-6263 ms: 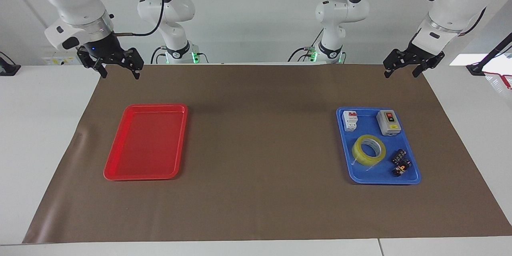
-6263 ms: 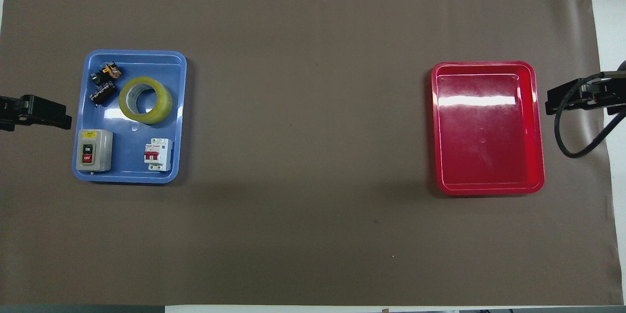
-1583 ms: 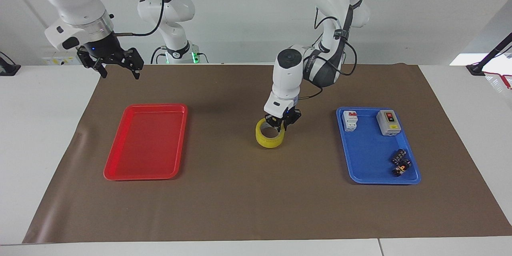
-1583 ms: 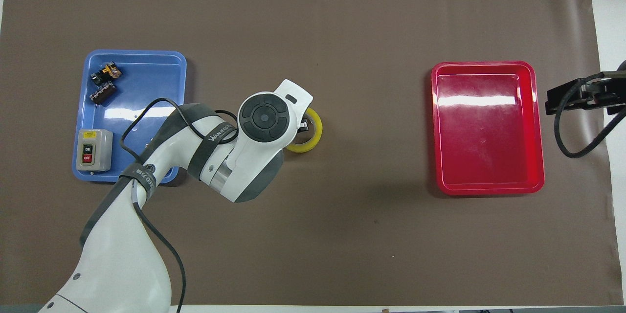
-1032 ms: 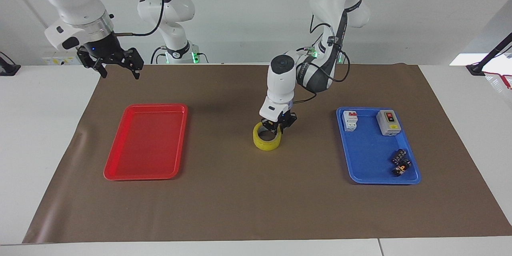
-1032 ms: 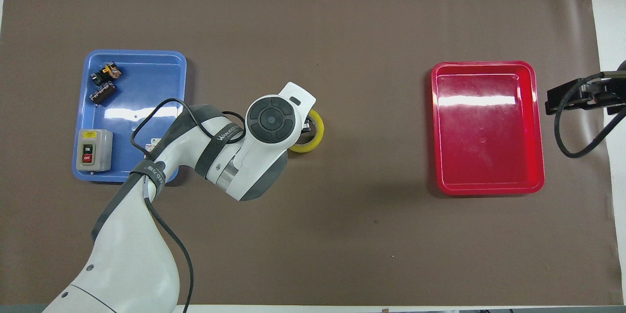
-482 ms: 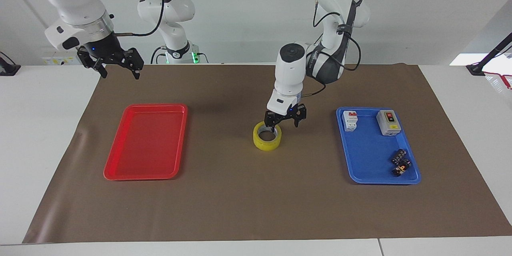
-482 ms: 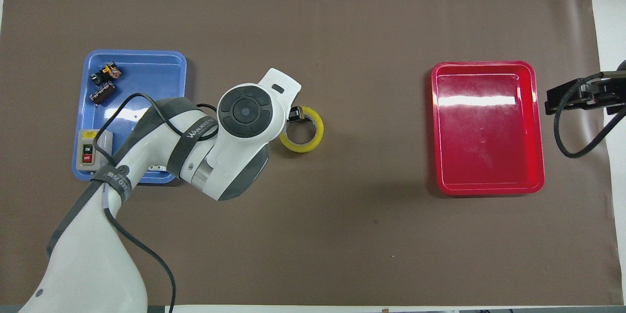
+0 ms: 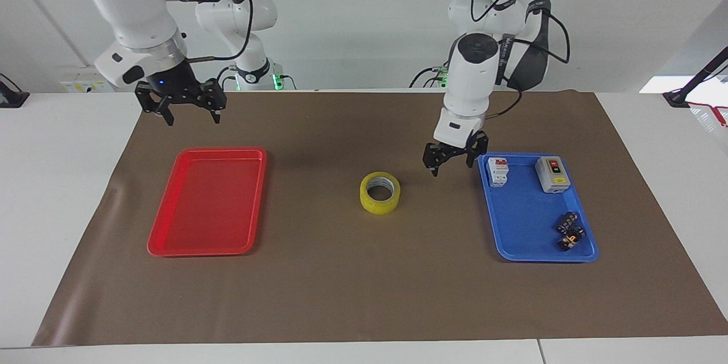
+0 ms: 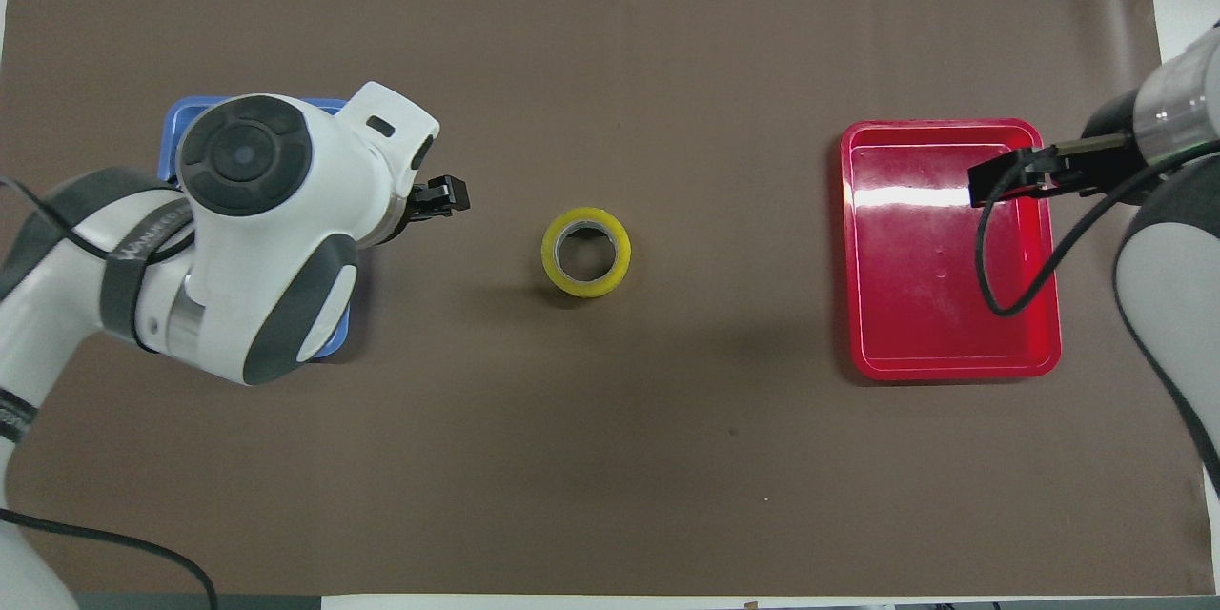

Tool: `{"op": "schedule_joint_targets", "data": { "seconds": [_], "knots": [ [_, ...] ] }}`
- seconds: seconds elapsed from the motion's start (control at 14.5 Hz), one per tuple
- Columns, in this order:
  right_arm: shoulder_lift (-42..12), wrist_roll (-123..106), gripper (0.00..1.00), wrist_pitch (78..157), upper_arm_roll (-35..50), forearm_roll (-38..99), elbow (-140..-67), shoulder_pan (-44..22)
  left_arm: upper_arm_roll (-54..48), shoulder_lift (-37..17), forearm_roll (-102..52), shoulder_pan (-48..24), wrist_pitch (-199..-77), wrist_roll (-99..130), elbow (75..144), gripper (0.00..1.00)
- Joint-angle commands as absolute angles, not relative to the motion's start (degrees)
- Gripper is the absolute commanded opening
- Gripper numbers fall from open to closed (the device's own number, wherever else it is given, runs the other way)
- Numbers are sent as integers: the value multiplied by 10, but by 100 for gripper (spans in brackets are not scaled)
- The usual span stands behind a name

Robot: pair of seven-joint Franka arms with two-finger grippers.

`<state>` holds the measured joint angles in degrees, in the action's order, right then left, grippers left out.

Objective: Place and move tape with both arms
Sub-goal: 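Release the tape on the table while the right gripper reaches toward it, then grasp the yellow tape with the right gripper while the left gripper retracts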

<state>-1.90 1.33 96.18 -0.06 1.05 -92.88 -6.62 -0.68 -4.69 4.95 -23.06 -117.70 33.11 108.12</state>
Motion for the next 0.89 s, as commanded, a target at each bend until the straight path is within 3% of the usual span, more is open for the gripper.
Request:
{"op": "schedule_joint_targets", "data": {
  "seconds": [0.0,0.28,0.69,0.83],
  "knots": [
    [-76,33,100,1039,4,33,-928,-113,-8,8,3,-161,-1134,218,1097,100],
    [-143,128,100,1151,4,29,-928,-220,-3,27,-4,-98,-1051,108,1064,100],
    [-258,217,100,1277,4,30,-915,-308,-2,24,-5,-47,-988,63,1006,100],
    [-275,194,100,1295,4,25,-921,-314,-2,23,-17,-35,-977,55,997,100]
  ]
}}
